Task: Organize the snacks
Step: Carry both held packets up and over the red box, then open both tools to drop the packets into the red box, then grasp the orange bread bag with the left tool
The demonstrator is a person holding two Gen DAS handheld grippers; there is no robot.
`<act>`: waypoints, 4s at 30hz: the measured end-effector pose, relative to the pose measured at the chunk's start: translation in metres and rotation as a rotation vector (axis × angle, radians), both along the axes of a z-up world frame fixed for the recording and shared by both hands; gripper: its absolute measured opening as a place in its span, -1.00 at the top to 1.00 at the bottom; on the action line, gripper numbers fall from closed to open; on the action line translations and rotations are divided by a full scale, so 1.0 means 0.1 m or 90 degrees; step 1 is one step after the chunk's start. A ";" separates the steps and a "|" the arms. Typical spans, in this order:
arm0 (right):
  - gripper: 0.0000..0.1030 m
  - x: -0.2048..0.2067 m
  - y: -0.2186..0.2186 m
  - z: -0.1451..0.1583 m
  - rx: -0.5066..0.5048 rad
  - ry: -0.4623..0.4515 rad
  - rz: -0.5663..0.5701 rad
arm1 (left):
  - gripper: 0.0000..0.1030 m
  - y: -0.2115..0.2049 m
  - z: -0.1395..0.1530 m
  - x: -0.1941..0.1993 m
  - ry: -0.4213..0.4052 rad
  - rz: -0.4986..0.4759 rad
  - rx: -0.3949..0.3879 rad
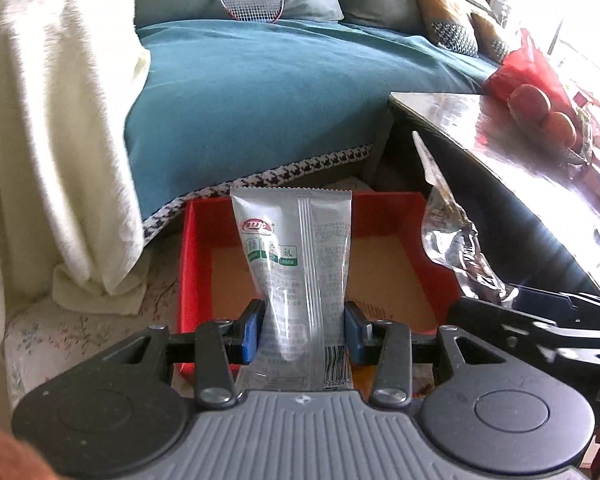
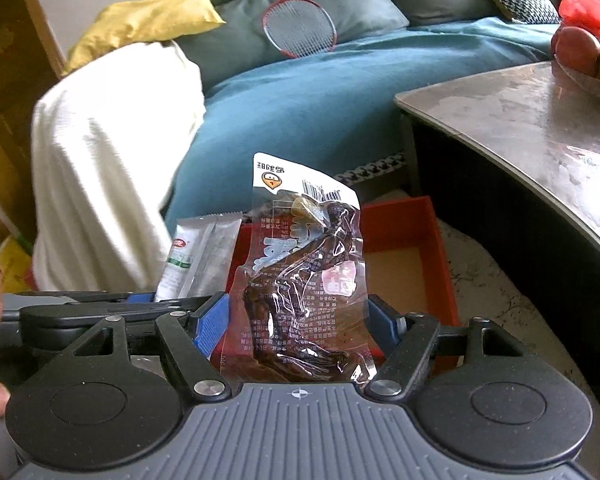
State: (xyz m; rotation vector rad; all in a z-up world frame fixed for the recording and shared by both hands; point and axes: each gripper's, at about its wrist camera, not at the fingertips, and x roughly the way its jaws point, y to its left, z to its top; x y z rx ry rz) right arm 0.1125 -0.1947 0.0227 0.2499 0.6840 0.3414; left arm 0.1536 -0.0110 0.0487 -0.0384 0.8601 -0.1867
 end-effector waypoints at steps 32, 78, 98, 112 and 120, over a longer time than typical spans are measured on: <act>-0.56 0.99 0.21 -0.67 -0.077 0.127 -0.036 | 0.22 -0.13 -0.66 0.76 0.099 0.033 0.066; -0.70 -0.16 0.28 -0.44 -0.111 0.120 0.030 | -0.07 0.09 -0.62 -0.62 0.114 -0.001 0.061; -0.77 -0.32 0.17 -0.59 -0.124 0.167 0.052 | -0.31 0.12 -1.10 -0.68 0.234 0.003 0.030; -0.77 -0.13 0.07 -0.61 -0.159 0.169 0.063 | 0.31 0.03 -1.06 -0.74 0.204 -0.017 0.071; -0.77 0.03 0.16 -0.63 -0.161 0.173 0.097 | 0.53 0.18 -0.89 -0.82 0.183 -0.030 0.040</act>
